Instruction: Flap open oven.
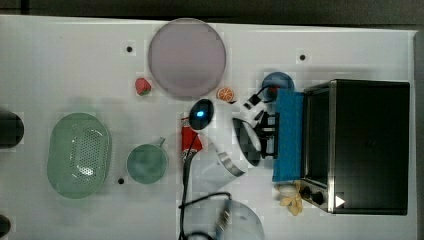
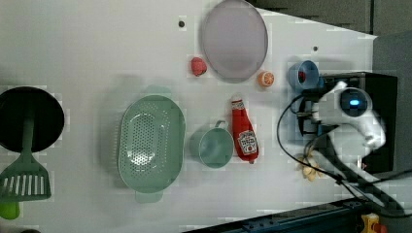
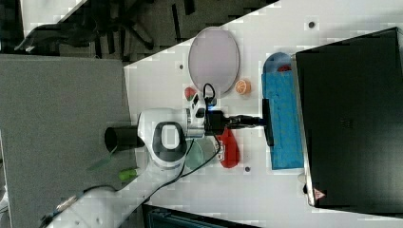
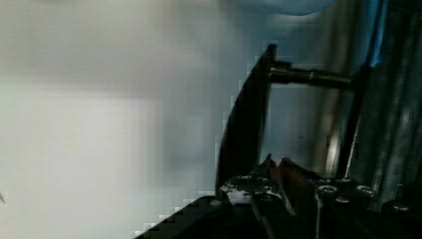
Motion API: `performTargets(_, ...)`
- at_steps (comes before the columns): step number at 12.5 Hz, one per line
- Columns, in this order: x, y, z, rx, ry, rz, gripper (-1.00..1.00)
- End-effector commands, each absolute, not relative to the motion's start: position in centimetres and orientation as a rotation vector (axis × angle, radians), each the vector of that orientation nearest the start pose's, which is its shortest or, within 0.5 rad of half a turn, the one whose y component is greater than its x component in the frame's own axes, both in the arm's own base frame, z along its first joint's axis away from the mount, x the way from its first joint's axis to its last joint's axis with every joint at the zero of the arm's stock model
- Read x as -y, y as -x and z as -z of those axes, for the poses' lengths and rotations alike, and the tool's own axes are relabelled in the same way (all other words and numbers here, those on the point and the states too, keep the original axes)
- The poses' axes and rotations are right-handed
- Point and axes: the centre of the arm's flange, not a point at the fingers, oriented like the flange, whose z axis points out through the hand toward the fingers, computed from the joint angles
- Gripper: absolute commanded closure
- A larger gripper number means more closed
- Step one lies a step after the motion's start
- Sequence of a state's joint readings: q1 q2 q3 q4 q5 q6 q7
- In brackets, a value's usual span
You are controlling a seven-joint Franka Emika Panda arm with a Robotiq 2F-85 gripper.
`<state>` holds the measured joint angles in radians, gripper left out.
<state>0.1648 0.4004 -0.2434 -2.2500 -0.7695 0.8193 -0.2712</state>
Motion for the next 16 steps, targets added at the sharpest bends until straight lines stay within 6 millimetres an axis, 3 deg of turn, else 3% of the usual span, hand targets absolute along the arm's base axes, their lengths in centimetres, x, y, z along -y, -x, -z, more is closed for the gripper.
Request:
performTargets(1,3.4,-51.1,-15.4,0.095,-2.483,0.104,0.65)
performTargets(6,0.9,-51.2,-11.3,-0.021,-2.418,0.148,0.65)
performTargets(9,0.9,-51.4,-11.1,-0.022,-2.418,0.144,0.65)
performTargets(12,0.7,-52.9,-14.0,0.038,-2.484,0.049,0.65)
performTargets(16,0.7,-55.1,-21.6,0.342,-2.620,-0.079,0.65)
